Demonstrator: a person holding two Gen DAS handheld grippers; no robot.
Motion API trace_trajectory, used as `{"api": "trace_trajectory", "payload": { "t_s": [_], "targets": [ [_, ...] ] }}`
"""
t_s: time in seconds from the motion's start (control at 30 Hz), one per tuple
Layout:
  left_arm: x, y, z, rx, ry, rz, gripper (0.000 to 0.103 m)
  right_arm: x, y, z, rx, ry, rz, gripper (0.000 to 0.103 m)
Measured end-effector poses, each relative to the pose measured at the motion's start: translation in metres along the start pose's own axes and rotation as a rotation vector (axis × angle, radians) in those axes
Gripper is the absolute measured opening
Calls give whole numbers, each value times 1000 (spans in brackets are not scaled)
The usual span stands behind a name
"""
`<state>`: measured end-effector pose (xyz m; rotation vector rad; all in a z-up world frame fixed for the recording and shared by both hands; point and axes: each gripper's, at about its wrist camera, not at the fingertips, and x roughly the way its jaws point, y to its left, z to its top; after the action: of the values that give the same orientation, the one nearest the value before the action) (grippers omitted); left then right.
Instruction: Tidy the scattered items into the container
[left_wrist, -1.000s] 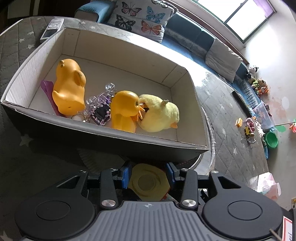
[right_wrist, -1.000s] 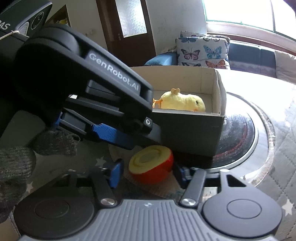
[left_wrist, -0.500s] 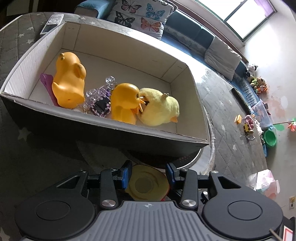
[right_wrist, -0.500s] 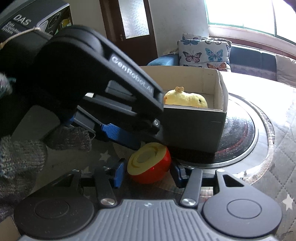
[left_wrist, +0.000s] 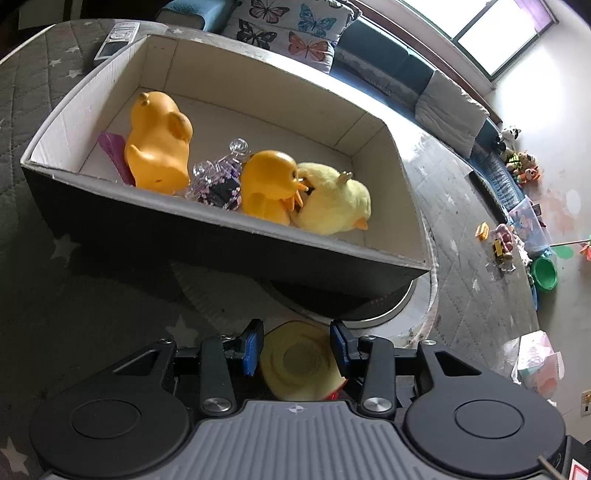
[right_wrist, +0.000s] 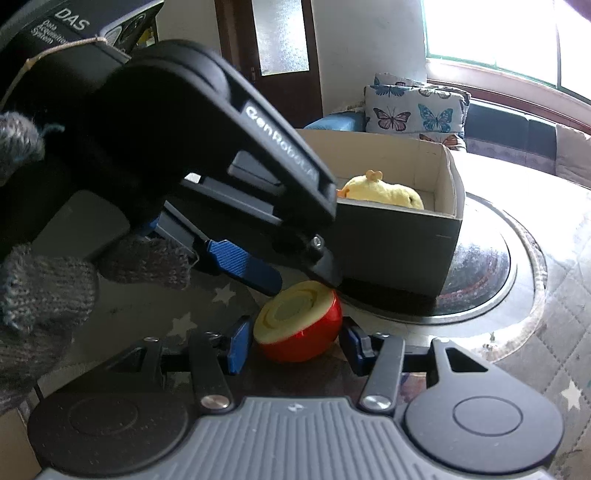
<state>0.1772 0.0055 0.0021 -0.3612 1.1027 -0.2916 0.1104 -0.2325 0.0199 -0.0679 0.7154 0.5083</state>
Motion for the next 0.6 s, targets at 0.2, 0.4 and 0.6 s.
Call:
{"api": "trace_trajectory", "payload": {
  "t_s": [0.2, 0.4, 0.6],
  "targets": [
    [-2, 1, -1, -13, 6, -5, 42, 3, 2, 1, -7, 5, -5, 53],
    [-4, 2, -2, -20, 11, -19, 43, -2, 8, -3, -31, -3, -14, 53],
    [-5, 9, -3, -34, 11, 1, 42, -9, 10, -4, -27, -15, -13, 61]
  ]
}}
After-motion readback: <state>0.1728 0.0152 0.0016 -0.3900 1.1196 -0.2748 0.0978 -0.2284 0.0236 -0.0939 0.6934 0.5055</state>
